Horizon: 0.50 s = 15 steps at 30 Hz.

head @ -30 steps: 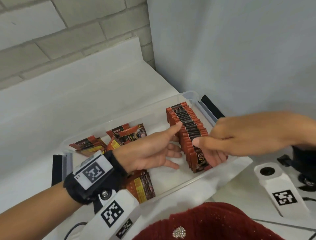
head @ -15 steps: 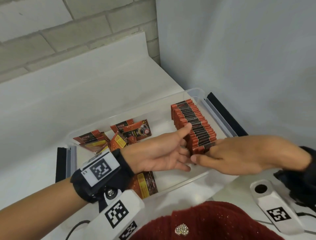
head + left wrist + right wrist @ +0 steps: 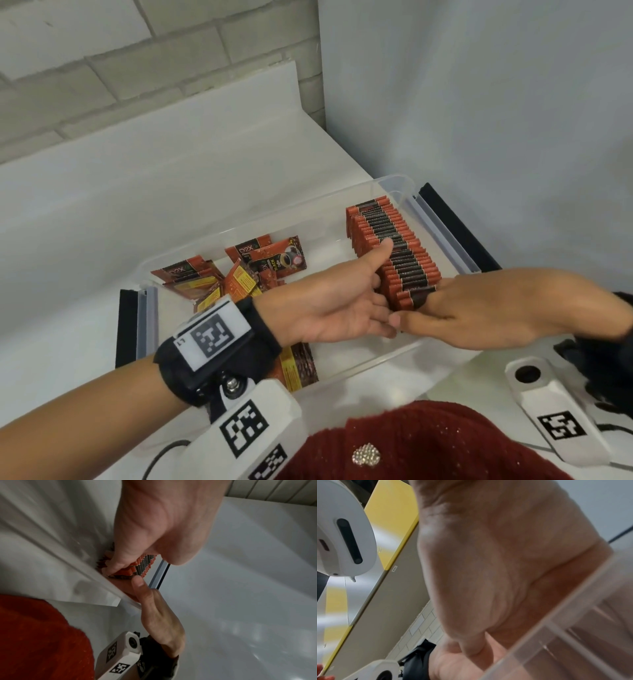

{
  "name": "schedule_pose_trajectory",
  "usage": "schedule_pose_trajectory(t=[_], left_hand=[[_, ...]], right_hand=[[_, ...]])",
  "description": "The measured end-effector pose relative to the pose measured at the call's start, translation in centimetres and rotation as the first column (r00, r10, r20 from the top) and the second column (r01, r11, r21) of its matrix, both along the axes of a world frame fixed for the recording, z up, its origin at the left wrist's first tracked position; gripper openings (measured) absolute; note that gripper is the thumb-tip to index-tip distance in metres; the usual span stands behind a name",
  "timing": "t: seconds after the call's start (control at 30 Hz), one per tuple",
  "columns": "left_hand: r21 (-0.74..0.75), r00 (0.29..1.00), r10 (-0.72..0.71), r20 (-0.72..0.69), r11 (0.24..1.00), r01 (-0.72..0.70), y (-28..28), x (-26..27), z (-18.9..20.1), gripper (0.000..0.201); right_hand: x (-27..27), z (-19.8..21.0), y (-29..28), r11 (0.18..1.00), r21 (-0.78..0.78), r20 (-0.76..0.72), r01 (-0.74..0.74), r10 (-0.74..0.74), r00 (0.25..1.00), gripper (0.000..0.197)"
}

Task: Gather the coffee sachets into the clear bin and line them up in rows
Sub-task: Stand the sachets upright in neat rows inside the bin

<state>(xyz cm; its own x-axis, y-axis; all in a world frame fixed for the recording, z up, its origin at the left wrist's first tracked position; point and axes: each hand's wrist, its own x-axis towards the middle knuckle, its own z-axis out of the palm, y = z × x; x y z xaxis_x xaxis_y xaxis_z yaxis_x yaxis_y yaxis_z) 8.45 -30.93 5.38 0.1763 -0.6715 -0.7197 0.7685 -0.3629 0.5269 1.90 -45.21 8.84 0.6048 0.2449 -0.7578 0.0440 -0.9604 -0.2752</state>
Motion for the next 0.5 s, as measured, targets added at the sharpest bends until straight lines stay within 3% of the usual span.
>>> schedule_pose_trajectory(t=[0.23,0.37,0.5], left_hand=[[0.075,0.993,0.048,0.107,0.996,-0.056,0.1,0.6,0.0,0.073],[0.066,0.993,-0.002,0.121,0.998,-0.006,-0.1,1.1,-0.7,0.078],[0.123,0.978,-0.016,0.209,0.992,-0.010,1.4,2.3,0.2,0.079]], right_hand=[[-0.5,0.8,-0.6,1.000,0.022,0.063,-0.016,0.014,0.998,0.065],[-0.4,1.4,-0.6,1.000,0.009,0.052,0.006,-0.007,0.999,0.064],[0.2,2.7,-1.3,0.999,0.042,0.074,0.010,-0.013,0.997,0.080]])
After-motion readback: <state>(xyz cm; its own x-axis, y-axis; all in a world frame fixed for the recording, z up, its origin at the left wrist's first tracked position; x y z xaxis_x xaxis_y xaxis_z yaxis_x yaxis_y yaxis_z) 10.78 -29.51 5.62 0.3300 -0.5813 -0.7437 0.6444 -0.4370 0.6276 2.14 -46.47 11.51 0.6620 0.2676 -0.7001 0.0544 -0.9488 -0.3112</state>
